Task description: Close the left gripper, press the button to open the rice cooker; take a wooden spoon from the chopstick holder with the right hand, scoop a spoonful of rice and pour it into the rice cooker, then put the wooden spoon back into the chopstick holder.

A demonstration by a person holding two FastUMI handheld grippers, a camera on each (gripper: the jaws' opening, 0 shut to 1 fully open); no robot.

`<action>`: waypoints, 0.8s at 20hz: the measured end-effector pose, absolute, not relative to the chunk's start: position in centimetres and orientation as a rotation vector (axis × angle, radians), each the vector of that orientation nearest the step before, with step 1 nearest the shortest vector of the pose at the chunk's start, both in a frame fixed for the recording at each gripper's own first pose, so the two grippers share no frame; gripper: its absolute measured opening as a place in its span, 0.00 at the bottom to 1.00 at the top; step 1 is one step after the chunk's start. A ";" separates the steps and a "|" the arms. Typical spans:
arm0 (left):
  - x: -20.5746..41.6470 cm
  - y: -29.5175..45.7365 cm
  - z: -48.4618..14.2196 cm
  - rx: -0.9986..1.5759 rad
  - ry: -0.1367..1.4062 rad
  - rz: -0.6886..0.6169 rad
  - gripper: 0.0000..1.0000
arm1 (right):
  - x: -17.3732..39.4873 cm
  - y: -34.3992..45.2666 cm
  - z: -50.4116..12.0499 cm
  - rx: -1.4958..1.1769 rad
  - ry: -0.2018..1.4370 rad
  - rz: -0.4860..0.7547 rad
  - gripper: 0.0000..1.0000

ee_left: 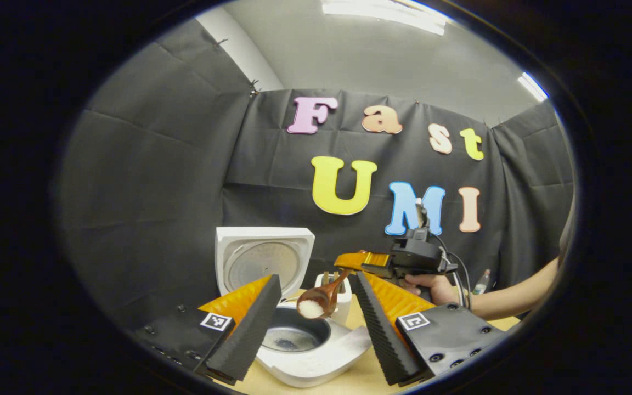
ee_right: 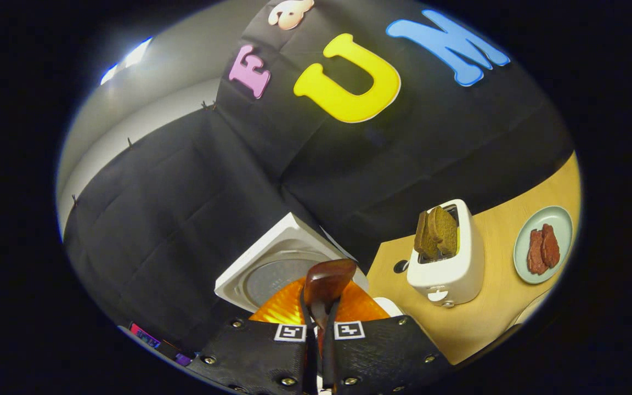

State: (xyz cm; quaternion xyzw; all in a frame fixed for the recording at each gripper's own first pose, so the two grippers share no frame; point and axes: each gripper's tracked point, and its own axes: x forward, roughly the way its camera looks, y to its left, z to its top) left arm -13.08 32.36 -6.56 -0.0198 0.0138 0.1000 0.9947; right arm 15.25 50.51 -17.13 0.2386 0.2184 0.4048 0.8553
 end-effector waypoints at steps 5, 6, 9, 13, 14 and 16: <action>-14.0 33.8 -6.8 -0.041 0.038 0.230 0.93 | 15.2 53.7 -20.3 0.320 0.454 0.875 0.04; -14.2 34.0 -6.8 -0.045 0.036 0.237 0.93 | 15.3 54.2 -20.8 0.278 0.451 0.877 0.04; -14.7 34.7 -7.3 -0.053 0.039 0.256 0.96 | 15.5 55.2 -22.6 0.179 0.447 0.879 0.04; -15.1 34.8 -7.3 -0.053 0.037 0.263 0.96 | 15.5 55.4 -22.9 0.079 0.415 0.902 0.04; -15.1 34.7 -7.5 -0.051 0.039 0.262 0.96 | 15.7 55.2 -22.9 0.043 0.394 0.911 0.04; -15.1 34.6 -7.5 -0.049 0.038 0.258 0.96 | 15.7 55.2 -22.6 -0.021 0.355 0.938 0.04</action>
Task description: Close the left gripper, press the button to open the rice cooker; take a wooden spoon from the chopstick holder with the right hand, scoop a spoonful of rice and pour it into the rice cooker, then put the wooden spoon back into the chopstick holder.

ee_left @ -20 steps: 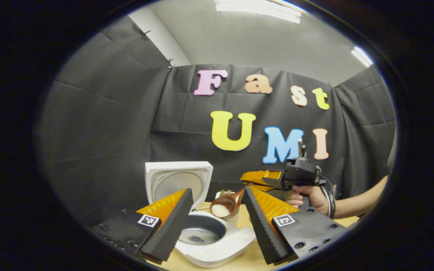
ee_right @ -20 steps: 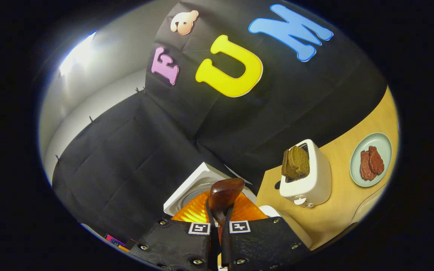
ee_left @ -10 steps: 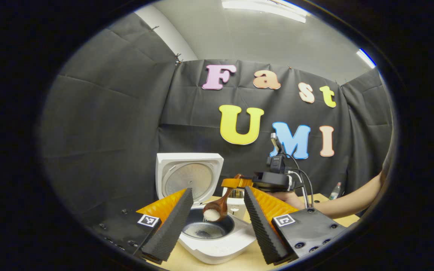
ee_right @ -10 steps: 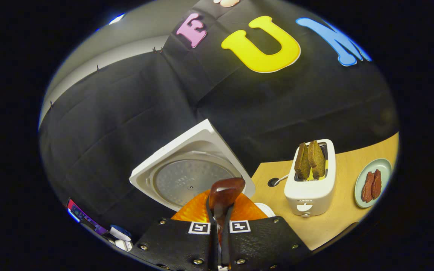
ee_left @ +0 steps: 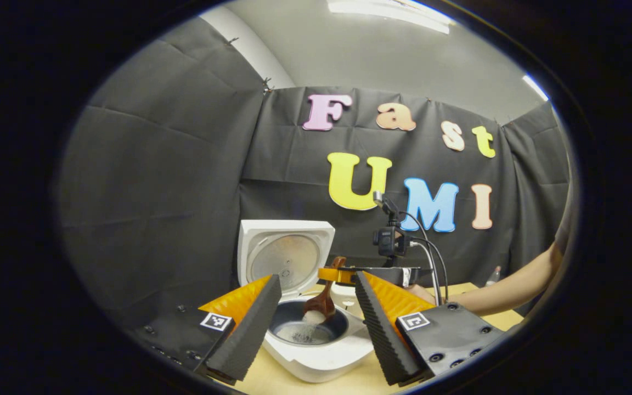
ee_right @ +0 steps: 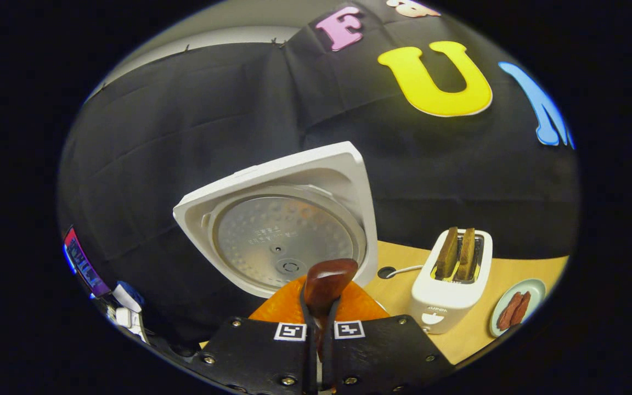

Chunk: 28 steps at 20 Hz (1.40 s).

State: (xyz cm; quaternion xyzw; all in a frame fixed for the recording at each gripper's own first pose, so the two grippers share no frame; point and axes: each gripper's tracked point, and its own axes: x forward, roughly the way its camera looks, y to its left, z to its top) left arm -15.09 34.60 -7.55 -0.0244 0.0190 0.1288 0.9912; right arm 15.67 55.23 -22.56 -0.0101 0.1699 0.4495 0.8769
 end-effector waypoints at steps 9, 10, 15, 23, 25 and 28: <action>-15.3 33.9 -7.6 -0.034 0.033 0.254 0.96 | 15.2 55.0 -22.3 -0.344 0.151 1.122 0.04; -15.4 34.0 -7.6 -0.033 0.034 0.254 0.96 | 14.9 54.9 -22.1 -0.382 0.125 1.144 0.04; -16.0 34.1 -8.3 -0.004 0.041 0.266 0.96 | 15.2 55.0 -21.8 -0.490 0.042 1.213 0.04; -15.6 33.4 -8.8 -0.022 0.037 0.224 0.96 | 14.4 53.5 -19.2 -0.185 0.118 1.116 0.04; -15.3 32.9 -8.9 -0.025 0.035 0.201 0.96 | 14.4 52.6 -18.1 -0.072 0.141 1.074 0.04; -12.6 30.8 -8.7 -0.017 0.037 0.163 0.96 | 15.1 52.1 -17.1 0.044 0.160 1.012 0.04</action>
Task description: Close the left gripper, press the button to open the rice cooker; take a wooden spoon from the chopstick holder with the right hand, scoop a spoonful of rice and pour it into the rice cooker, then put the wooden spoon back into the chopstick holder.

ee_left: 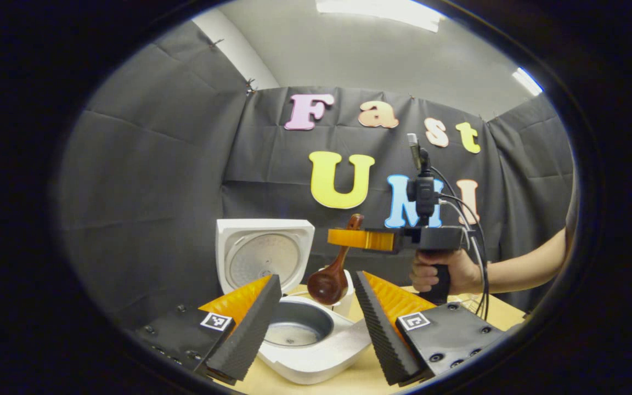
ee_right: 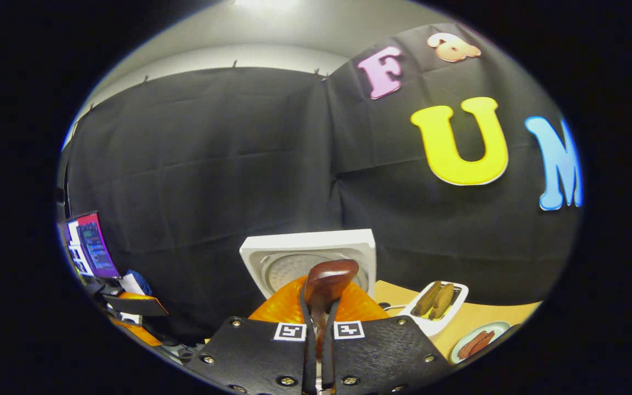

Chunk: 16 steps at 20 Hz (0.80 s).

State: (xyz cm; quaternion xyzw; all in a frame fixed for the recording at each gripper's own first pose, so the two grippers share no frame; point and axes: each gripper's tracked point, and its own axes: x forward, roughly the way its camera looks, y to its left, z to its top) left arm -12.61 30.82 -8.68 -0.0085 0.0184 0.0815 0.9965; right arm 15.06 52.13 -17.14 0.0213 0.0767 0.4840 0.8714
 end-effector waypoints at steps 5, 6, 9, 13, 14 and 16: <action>-10.4 27.7 -8.4 -0.010 0.039 0.099 0.96 | 15.8 51.2 -16.7 0.245 0.169 0.908 0.04; -10.2 27.0 -8.3 -0.011 0.036 0.088 0.96 | 15.9 51.0 -16.8 0.278 0.171 0.883 0.04; -9.1 24.7 -8.5 -0.010 0.043 0.052 0.96 | 15.9 49.9 -15.9 0.370 0.170 0.814 0.04; -7.9 22.1 -8.4 -0.001 0.048 0.013 0.96 | 17.0 47.7 -15.1 0.387 0.147 0.710 0.04; -7.6 21.6 -8.4 -0.004 0.048 0.007 0.96 | 17.3 47.2 -15.2 0.397 0.145 0.688 0.04; -7.0 20.4 -8.4 -0.014 0.049 -0.007 0.96 | 17.5 46.7 -15.1 0.423 0.141 0.649 0.04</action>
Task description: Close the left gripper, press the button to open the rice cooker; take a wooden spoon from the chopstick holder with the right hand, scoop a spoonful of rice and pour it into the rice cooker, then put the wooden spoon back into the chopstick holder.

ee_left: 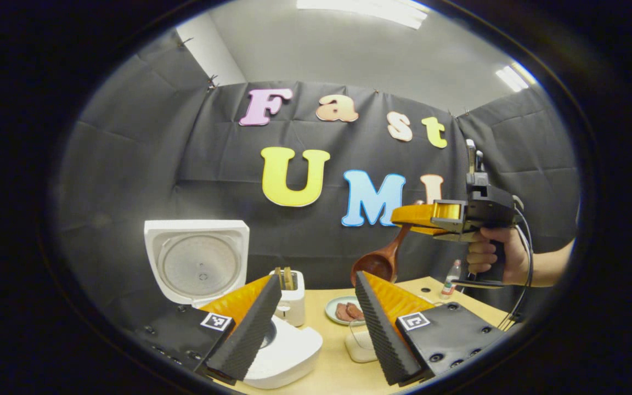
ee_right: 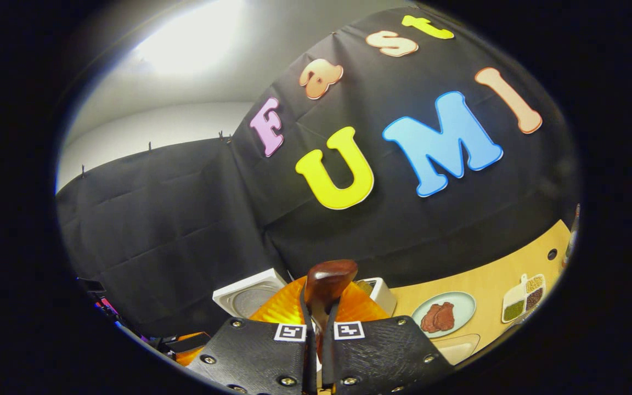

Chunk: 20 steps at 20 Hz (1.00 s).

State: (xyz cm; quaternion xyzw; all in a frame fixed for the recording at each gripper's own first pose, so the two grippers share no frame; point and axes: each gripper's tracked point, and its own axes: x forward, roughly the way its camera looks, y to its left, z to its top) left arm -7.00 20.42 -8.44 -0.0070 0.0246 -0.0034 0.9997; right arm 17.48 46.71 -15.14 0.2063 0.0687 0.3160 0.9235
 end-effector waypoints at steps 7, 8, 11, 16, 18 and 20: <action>-5.3 16.2 -8.1 0.011 0.050 -0.061 0.96 | 18.1 43.4 -14.8 0.485 0.117 0.506 0.04; -5.0 15.6 -8.0 0.011 0.049 -0.071 0.96 | 18.2 42.7 -14.8 0.485 0.115 0.489 0.04; -4.1 14.2 -7.9 0.016 0.048 -0.085 0.96 | 18.1 39.5 -14.8 0.485 0.113 0.433 0.04; -3.5 13.1 -7.9 0.015 0.046 -0.083 0.96 | 18.3 33.6 -17.6 0.487 0.132 0.312 0.04; -3.3 12.8 -8.0 0.007 0.057 -0.083 0.94 | 18.6 31.5 -19.3 0.456 0.157 0.260 0.04; -3.0 12.8 -7.8 0.013 0.057 -0.069 0.96 | 18.9 29.4 -20.1 0.434 0.160 0.211 0.04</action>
